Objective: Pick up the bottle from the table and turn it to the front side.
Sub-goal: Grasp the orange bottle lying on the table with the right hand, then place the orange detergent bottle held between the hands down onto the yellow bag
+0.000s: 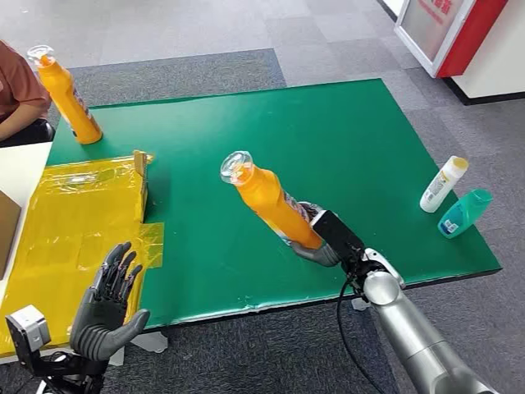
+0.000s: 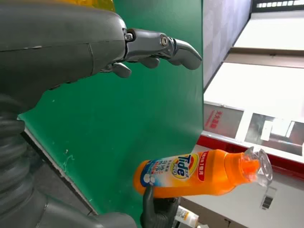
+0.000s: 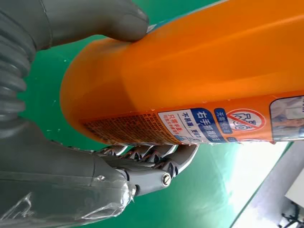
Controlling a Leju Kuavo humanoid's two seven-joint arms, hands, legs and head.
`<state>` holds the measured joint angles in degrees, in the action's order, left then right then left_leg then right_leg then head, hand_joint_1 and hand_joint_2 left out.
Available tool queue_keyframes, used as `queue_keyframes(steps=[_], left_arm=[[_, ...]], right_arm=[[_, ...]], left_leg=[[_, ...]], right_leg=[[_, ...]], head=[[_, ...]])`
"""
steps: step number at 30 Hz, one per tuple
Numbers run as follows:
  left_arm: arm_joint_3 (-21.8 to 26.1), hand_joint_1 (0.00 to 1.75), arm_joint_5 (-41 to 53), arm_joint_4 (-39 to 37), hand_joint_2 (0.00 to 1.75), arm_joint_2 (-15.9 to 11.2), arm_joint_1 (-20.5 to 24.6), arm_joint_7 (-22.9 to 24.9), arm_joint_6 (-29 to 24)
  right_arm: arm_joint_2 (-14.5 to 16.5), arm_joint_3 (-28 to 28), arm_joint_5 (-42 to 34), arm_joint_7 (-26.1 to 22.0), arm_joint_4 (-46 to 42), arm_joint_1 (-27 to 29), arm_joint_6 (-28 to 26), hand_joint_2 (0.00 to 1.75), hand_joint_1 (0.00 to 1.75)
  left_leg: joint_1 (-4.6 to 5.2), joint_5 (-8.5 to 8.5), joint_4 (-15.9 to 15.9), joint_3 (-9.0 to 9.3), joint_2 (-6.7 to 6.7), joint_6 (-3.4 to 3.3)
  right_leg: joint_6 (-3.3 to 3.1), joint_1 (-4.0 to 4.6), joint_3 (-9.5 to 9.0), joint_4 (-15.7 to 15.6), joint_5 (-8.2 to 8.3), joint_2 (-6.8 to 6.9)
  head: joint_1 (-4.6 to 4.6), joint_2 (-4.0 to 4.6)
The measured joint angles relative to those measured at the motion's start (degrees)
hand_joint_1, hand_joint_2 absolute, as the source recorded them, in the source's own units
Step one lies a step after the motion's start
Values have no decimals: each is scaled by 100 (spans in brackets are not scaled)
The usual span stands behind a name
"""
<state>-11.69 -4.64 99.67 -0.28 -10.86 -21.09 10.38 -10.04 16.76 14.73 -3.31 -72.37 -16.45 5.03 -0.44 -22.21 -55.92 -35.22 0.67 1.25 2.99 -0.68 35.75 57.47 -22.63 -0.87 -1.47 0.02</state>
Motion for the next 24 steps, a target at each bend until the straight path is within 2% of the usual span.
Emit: queue_keyframes(steps=[7,15,24], left_arm=[[-37,0,-26,-163,175,2,335,79,1],[-301,0,-83,-221,175,10,644,149,-183],[-346,0,-347,-270,175,-11,841,150,-236]], right_arm=[[16,174,-109,-111,-134,0,-20,175,175],[20,451,-226,-266,-638,212,-50,175,175],[155,918,-288,-292,-719,-6,-81,175,175]], left_leg=[[0,2,0,0,0,-1],[0,1,0,-1,0,-1],[0,7,0,-1,0,2]], right_leg=[[0,0,1,0,1,0],[0,0,2,0,0,-1],[-1,1,2,1,1,0]], head=[[1,0],[1,0],[0,0]])
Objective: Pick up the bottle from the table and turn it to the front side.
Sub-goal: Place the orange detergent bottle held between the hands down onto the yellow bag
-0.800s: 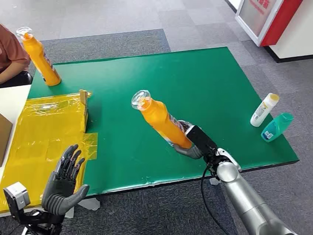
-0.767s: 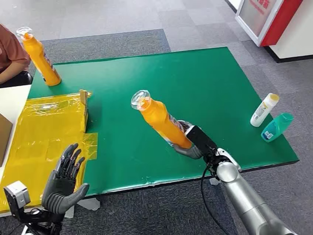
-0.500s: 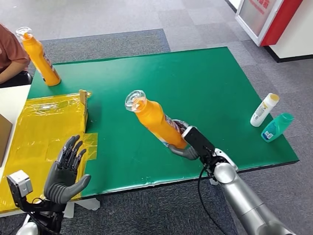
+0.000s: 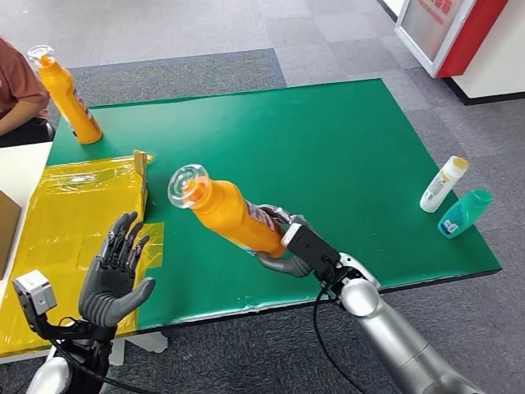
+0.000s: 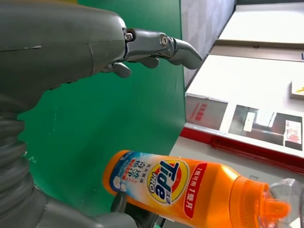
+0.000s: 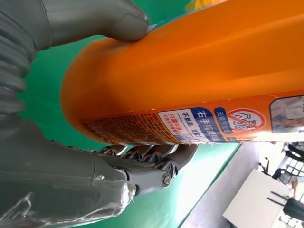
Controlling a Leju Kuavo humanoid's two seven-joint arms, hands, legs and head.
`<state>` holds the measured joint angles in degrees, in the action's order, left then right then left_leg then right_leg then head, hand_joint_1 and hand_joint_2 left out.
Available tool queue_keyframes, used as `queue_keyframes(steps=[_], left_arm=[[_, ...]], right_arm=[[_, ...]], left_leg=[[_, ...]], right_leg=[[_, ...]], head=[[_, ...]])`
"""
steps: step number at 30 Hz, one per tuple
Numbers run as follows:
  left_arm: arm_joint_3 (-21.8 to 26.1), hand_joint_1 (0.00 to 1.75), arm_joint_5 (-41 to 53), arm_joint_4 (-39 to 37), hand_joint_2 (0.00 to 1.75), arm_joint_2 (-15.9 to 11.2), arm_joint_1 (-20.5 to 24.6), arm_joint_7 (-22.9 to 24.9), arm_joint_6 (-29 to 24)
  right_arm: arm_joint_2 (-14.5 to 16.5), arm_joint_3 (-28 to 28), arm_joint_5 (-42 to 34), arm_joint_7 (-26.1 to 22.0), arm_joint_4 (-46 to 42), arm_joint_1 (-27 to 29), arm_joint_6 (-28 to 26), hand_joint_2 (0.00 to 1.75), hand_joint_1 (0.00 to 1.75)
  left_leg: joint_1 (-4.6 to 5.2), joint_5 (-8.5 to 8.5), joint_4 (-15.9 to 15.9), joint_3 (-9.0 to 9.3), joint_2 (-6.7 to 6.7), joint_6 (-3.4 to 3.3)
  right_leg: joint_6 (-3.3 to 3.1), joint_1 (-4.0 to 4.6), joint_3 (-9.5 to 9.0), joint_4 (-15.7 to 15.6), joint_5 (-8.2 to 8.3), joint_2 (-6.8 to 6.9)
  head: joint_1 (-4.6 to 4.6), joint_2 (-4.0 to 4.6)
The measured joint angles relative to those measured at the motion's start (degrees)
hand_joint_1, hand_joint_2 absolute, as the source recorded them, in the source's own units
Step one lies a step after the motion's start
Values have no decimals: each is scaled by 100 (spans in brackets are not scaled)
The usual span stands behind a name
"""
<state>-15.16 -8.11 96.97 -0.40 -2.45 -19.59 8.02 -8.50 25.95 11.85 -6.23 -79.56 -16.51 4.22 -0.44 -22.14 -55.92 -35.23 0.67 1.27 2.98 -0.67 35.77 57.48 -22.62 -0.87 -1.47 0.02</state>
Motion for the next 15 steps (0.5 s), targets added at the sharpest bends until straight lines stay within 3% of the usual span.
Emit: queue_keyframes(steps=[15], left_arm=[[-158,0,-219,-143,175,26,249,36,19]], right_arm=[[97,432,-80,-73,-48,-122,-82,175,175]], left_leg=[[0,0,0,-1,0,0]], right_leg=[[-1,0,0,0,1,0]], head=[[0,0]])
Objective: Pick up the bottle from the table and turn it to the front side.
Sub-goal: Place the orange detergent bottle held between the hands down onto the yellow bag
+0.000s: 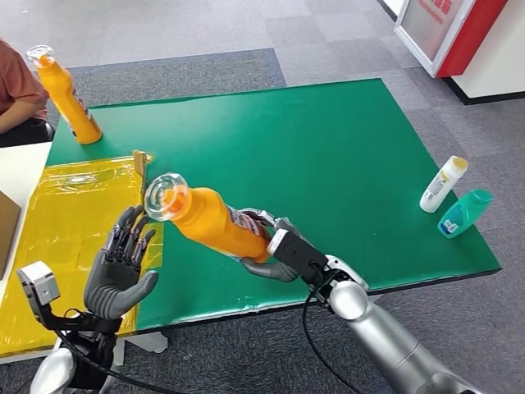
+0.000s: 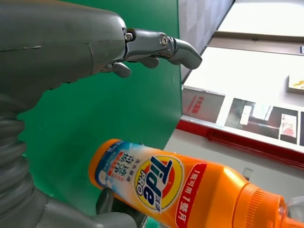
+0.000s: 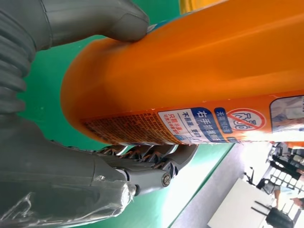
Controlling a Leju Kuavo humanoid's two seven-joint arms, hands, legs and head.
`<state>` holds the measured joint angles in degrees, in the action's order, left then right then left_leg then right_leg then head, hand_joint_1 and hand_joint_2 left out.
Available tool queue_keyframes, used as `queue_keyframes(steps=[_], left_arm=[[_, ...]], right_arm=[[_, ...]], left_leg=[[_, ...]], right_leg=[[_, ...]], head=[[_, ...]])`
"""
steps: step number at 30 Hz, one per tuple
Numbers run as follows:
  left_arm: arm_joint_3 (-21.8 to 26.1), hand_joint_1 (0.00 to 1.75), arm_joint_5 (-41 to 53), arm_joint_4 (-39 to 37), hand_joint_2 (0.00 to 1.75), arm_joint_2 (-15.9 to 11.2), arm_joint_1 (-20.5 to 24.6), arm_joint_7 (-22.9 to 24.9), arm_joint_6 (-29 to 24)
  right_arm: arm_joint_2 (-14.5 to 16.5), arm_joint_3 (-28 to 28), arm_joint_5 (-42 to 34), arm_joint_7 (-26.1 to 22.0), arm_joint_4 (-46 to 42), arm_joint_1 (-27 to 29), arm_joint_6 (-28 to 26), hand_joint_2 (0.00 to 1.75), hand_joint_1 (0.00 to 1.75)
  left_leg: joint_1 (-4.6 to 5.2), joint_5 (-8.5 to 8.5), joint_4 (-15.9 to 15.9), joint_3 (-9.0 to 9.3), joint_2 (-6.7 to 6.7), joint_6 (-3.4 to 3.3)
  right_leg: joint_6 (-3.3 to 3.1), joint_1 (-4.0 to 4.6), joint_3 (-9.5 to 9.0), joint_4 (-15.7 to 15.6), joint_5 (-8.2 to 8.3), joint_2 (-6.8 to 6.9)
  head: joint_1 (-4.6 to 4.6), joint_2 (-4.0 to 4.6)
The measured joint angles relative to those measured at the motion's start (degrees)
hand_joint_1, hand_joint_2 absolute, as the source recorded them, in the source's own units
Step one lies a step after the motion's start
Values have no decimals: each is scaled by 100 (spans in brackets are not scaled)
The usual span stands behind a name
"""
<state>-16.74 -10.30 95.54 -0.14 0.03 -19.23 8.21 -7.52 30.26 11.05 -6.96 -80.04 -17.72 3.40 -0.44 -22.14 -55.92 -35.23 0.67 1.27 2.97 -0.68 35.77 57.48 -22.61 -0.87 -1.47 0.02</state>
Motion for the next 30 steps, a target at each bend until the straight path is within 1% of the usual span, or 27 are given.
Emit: queue_keyframes(steps=[7,12,19,25,30], left_arm=[[-146,0,-41,-15,175,38,72,3,1],[-422,0,-41,-15,175,45,182,62,4],[-738,0,-26,-20,175,48,376,166,-38],[-867,0,-8,-43,175,45,492,186,-62],[-914,0,48,-63,175,25,562,236,-186]], right_arm=[[27,110,-1,5,2,-35,-52,175,175],[74,165,51,47,69,-145,-159,175,175],[190,289,113,56,195,-250,-176,175,175],[241,373,144,58,247,-319,-178,175,175],[256,453,205,55,268,-336,-187,175,175]], left_leg=[[0,0,0,0,0,0],[0,1,0,0,0,0],[0,1,0,0,0,1],[0,1,0,0,0,1],[0,1,0,0,0,0]], right_leg=[[0,0,-1,0,0,0],[0,0,0,0,1,0],[0,0,0,1,1,0],[0,0,1,1,0,0],[0,0,1,1,1,0]], head=[[1,0],[0,0],[2,0],[1,0],[1,0]])
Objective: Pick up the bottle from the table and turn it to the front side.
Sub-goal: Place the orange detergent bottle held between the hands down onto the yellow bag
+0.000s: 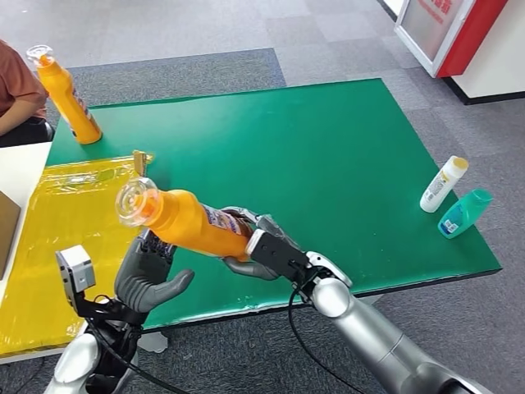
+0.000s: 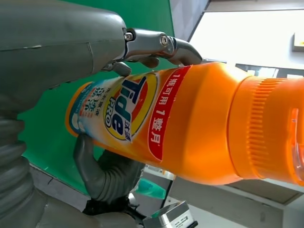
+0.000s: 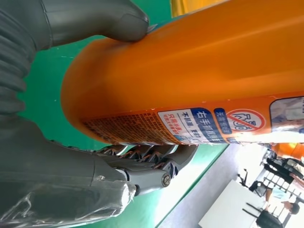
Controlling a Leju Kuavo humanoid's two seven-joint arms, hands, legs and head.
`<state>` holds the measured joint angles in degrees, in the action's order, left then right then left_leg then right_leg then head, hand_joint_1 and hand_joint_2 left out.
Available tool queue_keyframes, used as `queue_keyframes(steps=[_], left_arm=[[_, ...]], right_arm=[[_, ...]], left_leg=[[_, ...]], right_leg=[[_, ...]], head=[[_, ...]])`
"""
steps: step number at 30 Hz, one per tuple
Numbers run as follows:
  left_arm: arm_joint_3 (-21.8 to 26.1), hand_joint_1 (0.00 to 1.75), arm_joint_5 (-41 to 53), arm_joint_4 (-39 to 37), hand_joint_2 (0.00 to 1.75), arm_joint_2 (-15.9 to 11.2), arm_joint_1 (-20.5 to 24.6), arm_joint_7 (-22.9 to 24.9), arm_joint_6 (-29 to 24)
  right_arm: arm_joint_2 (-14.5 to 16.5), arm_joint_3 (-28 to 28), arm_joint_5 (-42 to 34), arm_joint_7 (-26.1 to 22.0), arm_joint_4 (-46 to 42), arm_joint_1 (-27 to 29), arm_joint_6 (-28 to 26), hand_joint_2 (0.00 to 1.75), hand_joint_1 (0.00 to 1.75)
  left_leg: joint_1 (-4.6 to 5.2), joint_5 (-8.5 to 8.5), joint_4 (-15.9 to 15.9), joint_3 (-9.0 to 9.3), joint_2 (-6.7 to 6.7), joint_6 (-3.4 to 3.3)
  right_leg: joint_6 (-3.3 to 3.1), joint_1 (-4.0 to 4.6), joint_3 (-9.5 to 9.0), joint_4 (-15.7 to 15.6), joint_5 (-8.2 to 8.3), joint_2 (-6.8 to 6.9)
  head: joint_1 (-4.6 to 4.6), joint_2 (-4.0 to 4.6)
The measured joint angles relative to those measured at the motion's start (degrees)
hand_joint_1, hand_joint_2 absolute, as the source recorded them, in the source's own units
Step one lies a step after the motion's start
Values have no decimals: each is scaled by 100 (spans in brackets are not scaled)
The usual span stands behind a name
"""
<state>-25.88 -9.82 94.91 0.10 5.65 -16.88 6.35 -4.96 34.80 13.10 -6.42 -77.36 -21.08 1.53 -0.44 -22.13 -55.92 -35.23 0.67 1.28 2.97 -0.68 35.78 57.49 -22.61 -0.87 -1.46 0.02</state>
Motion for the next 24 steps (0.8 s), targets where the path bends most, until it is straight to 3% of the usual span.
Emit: queue_keyframes(steps=[15,19,24], left_arm=[[28,0,197,-46,175,-77,166,1,-197],[28,173,197,-46,175,-89,179,-1,-195],[26,175,205,-45,175,-89,187,-44,-170]], right_arm=[[0,401,162,-36,-202,120,18,175,175],[-2,459,172,-33,-233,132,20,175,175],[-4,467,173,-23,-253,127,17,175,175]], left_leg=[[0,0,0,0,0,1],[0,0,0,0,0,1],[0,1,0,0,0,1]], right_leg=[[0,0,1,0,0,0],[0,0,0,0,0,0],[0,0,0,0,0,0]], head=[[-1,0],[-1,0],[0,0]])
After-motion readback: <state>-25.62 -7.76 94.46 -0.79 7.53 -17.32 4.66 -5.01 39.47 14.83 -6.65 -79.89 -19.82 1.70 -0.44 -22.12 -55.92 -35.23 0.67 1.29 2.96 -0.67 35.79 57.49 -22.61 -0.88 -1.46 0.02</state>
